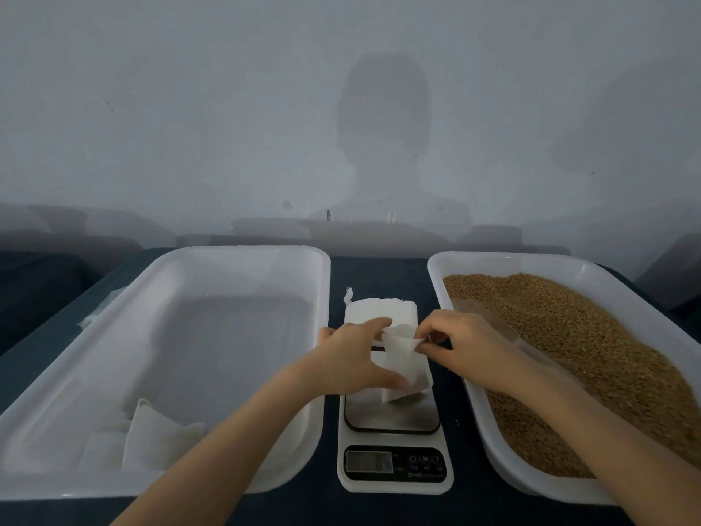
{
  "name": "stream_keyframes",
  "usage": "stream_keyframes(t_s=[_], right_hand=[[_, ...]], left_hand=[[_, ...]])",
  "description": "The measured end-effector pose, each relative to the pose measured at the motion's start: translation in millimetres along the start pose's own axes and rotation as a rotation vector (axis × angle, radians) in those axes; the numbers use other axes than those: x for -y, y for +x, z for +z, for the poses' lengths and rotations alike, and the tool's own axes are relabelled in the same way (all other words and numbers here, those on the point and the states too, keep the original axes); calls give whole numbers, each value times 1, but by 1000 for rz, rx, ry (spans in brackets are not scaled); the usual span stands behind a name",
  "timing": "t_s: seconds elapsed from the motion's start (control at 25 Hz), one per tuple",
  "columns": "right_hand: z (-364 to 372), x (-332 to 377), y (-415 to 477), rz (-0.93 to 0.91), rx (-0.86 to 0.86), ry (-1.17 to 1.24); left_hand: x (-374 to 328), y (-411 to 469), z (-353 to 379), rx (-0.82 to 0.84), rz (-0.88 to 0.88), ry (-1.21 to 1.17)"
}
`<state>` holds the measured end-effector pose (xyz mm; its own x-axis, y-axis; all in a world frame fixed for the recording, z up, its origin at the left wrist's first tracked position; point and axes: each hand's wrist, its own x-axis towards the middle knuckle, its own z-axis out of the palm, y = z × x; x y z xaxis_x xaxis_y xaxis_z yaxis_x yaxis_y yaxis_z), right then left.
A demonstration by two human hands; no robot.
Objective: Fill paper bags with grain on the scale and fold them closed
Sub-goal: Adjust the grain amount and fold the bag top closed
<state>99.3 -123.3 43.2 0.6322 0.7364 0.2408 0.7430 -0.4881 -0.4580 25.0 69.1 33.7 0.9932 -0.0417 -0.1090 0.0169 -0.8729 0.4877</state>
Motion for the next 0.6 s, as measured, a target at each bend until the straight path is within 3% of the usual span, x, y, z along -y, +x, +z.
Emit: stream_keyframes(t_s=[0.2,0.6], right_hand=[[-2,6,1,-27,-50,22],[13,5,-2,111,-59,149]], left_hand=[[0,-4,-6,-248,-36,-178],[17,-8,-2,-265,-5,-26]])
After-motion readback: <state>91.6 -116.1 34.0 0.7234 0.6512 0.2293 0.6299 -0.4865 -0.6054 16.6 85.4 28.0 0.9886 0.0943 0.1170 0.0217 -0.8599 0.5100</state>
